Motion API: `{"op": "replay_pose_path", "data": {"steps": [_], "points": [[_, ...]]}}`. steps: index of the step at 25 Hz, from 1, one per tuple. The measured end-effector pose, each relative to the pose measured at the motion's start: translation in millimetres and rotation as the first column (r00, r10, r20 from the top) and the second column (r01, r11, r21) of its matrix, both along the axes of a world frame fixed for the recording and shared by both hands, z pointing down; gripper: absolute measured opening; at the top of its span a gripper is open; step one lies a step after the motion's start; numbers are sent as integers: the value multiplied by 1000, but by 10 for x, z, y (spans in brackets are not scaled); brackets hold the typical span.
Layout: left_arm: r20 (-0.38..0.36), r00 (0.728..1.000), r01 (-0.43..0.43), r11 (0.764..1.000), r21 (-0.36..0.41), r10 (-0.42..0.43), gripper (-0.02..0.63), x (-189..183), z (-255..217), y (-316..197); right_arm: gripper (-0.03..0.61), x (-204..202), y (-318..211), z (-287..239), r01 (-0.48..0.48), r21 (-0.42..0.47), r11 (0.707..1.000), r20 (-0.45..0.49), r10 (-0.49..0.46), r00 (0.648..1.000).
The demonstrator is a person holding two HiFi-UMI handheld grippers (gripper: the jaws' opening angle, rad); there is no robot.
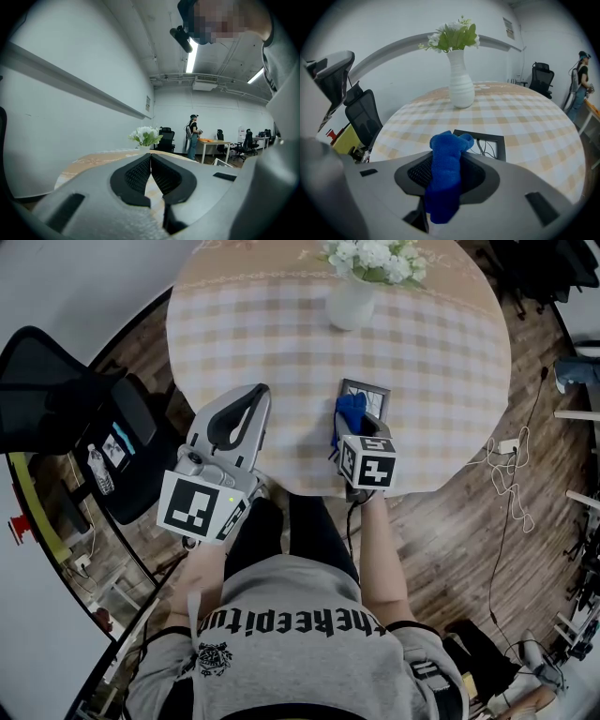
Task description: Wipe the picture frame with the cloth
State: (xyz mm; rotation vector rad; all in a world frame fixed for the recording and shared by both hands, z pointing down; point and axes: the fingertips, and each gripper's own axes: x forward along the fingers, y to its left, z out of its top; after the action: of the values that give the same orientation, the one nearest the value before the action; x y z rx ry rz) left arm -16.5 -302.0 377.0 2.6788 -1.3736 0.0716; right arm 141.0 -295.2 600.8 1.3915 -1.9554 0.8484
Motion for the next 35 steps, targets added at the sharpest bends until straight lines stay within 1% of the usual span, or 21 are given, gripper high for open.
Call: {"op": "replay_pose_path", "data": {"steps": [6,18,27,35], "points": [[-4,1000,-22,1000,4,22,17,-70,9,42,147,-86,118,5,2,1,1000,-9,-2,1000],[-5,997,-72,997,11,72,17,67,-9,146,146,-103,399,-8,29,5,1000,-33,-29,999],[-5,997,-82,996,19,82,17,129,-38,186,146,107,414,4,3,19,1000,-89,-1,996],[-9,995,-97,995,21,98,17,218,-50,169,146,298,444,-38,-29,24,999,-105,31,994]]}}
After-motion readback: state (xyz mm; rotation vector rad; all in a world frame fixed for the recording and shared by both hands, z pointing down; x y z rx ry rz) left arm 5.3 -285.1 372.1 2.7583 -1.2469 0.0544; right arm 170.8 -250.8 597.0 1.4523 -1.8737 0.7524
